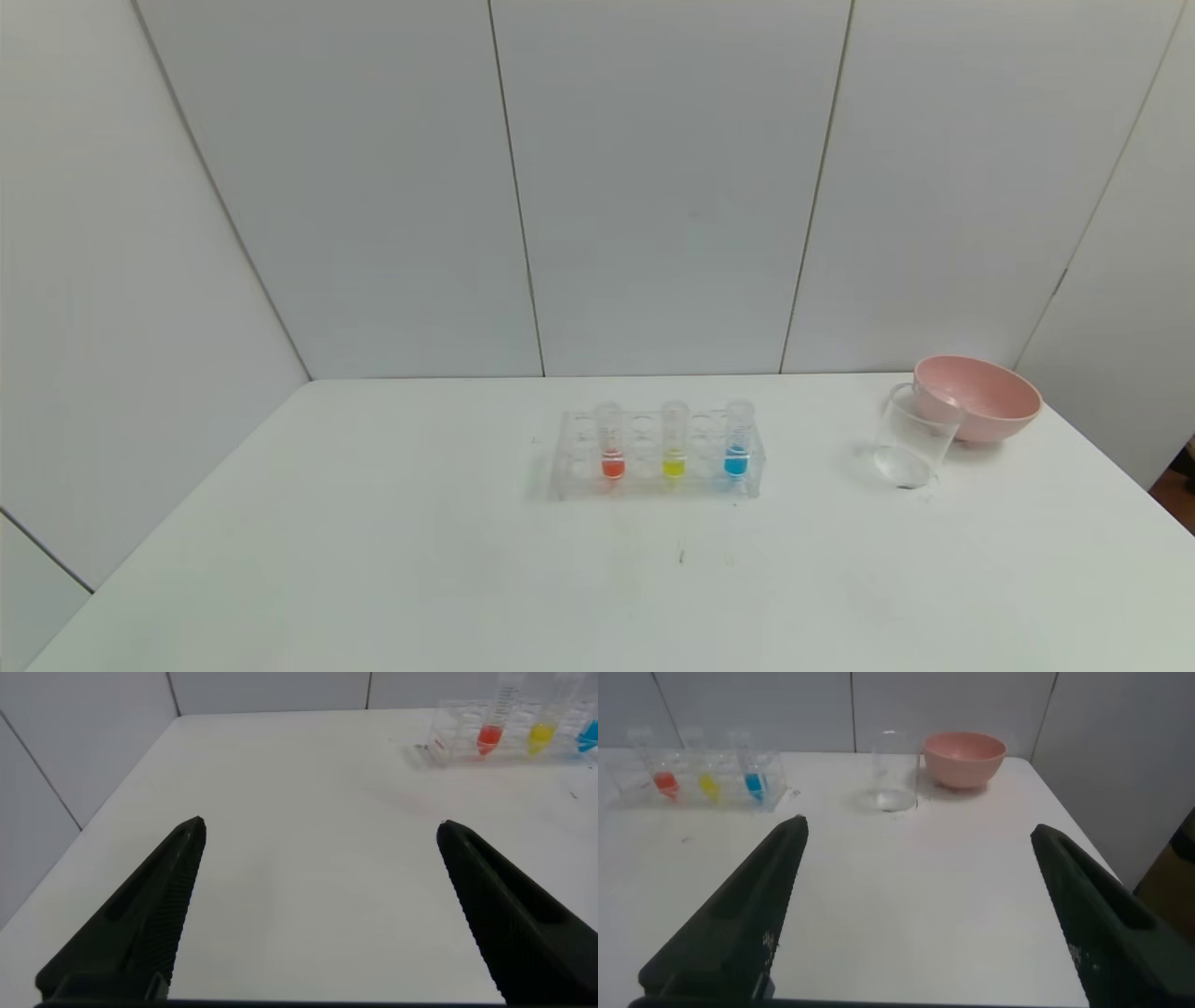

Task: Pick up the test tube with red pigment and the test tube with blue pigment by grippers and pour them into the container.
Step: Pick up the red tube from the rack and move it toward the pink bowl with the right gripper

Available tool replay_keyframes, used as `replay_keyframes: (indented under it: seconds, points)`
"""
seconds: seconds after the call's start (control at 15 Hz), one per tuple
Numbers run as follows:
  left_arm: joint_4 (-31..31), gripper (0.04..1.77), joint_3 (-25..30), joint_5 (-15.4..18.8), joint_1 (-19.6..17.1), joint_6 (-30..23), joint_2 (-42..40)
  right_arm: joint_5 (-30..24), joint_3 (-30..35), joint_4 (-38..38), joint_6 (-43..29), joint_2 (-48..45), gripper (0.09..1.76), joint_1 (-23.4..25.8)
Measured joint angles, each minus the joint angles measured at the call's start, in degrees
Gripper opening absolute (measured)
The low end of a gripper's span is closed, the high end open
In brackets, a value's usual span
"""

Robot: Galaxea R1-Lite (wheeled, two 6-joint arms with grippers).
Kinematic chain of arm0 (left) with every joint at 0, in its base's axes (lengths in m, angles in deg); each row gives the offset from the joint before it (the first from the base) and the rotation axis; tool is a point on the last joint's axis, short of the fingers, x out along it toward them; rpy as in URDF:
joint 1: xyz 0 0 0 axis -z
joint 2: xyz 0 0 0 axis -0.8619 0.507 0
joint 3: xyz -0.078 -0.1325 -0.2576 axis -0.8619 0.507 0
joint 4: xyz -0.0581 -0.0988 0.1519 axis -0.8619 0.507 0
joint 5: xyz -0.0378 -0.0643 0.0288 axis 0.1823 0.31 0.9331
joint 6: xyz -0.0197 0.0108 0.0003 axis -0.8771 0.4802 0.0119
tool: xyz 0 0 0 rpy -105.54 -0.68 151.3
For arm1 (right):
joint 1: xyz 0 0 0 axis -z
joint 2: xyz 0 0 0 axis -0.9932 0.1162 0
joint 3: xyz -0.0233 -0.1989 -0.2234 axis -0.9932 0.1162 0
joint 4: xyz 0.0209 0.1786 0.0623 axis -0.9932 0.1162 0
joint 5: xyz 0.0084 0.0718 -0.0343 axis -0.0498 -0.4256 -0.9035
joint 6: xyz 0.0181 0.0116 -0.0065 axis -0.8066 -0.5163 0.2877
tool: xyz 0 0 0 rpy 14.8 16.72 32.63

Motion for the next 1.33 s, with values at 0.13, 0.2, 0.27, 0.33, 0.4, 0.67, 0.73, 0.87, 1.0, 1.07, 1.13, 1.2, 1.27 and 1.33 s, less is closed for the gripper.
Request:
replay_keyframes:
  seconds: [0.13,0.2,0.27,0.33,0.4,0.67,0.73,0.87,1.0,1.07,1.13,1.2,1.27,1.33]
  points:
    - [0.0,1.76,0.0,0.0,0.0,0.0,0.0,0.0,-4.4,-3.4,-0.9,5.6,1.71,-0.5]
    - [0.0,1.76,0.0,0.0,0.0,0.0,0.0,0.0,-6.3,-6.8,-1.2,9.4,1.71,-0.8]
    - [0.0,1.76,0.0,0.0,0.0,0.0,0.0,0.1,-7.7,-10.8,-1.3,13.4,1.71,-1.1]
    - [0.0,1.76,0.0,0.0,0.0,0.0,0.0,0.1,-8.7,-15.3,-1.3,17.4,1.71,-1.2]
    - [0.0,1.76,0.0,0.0,0.0,0.0,0.0,0.1,-9.5,-20.0,-1.4,22.4,1.71,-1.3]
    - [0.0,1.76,0.0,0.0,0.0,0.0,0.0,0.0,-10.8,-37.8,-1.3,43.1,1.71,-1.5]
    - [0.0,1.76,0.0,0.0,0.0,0.0,0.0,0.0,-10.9,-42.0,-1.3,48.1,1.71,-1.7]
    - [0.0,1.76,0.0,0.0,0.0,0.0,0.0,0.2,-11.0,-49.7,-1.3,57.9,1.71,-2.9]
    - [0.0,1.76,0.0,0.0,0.0,0.0,0.0,2.0,-11.3,-56.3,-1.2,66.9,1.71,-5.4]
    - [0.0,1.76,0.0,0.0,0.0,0.0,0.0,4.0,-11.5,-59.3,-1.1,71.1,1.71,-7.3]
    - [0.0,1.76,0.0,0.0,0.0,0.0,0.0,6.3,-11.6,-62.9,-1.1,75.2,1.71,-9.5]
    - [0.0,1.76,0.0,0.0,0.0,0.0,0.0,8.9,-11.8,-67.4,-1.1,79.4,1.71,-12.3]
    - [0.0,1.76,0.0,0.0,0.0,0.0,0.0,11.6,-11.8,-71.3,-1.0,83.2,1.71,-15.4]
    - [0.0,1.76,0.0,0.0,0.0,0.0,0.0,15.0,-11.9,-74.2,-0.7,86.7,1.71,-18.9]
